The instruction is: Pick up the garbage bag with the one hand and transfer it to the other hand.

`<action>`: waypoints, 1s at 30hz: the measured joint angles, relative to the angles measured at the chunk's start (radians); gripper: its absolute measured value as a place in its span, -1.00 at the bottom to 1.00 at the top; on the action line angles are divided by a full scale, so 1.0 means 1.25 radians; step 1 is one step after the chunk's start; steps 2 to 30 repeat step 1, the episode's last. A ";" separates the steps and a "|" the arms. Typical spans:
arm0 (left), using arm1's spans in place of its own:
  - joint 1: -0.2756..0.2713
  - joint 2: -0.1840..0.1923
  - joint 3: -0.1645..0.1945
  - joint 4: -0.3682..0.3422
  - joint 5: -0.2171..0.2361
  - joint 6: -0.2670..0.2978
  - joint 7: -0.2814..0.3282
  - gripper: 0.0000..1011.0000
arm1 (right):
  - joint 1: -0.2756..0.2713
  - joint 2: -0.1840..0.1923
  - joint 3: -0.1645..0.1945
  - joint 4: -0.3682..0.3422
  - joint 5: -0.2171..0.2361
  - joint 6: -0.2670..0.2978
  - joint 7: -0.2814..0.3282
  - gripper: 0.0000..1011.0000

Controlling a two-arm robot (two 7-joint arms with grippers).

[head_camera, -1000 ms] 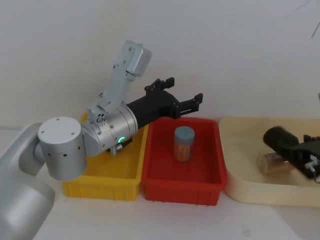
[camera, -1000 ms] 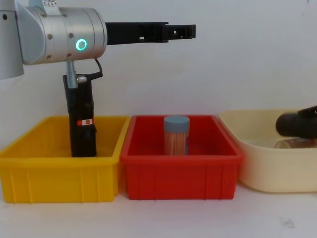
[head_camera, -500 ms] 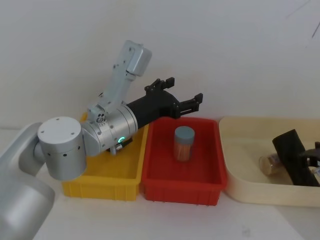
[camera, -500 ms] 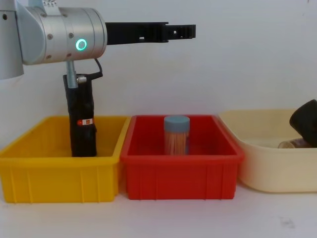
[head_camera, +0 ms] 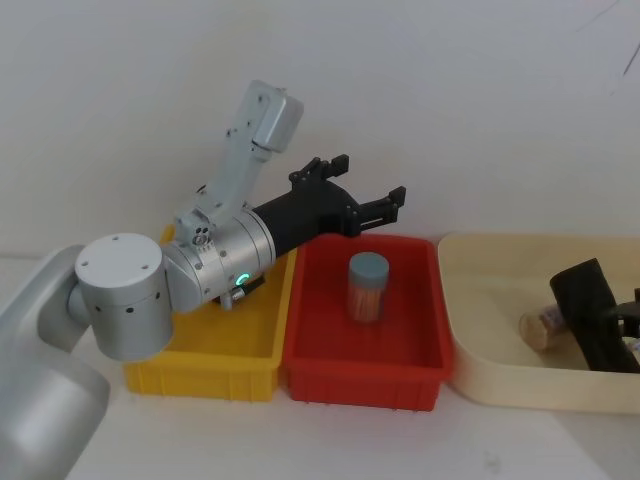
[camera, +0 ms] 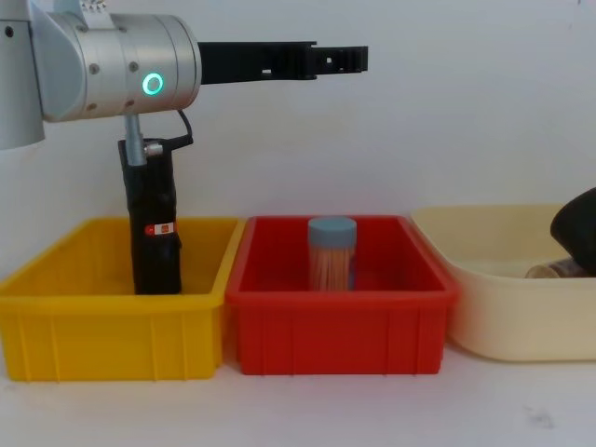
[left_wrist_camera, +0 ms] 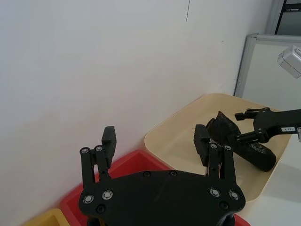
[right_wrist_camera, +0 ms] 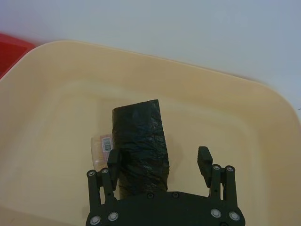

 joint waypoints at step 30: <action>0.000 0.000 0.000 0.000 0.000 0.000 0.000 0.98 | 0.000 0.000 0.000 0.000 0.000 0.000 0.000 0.98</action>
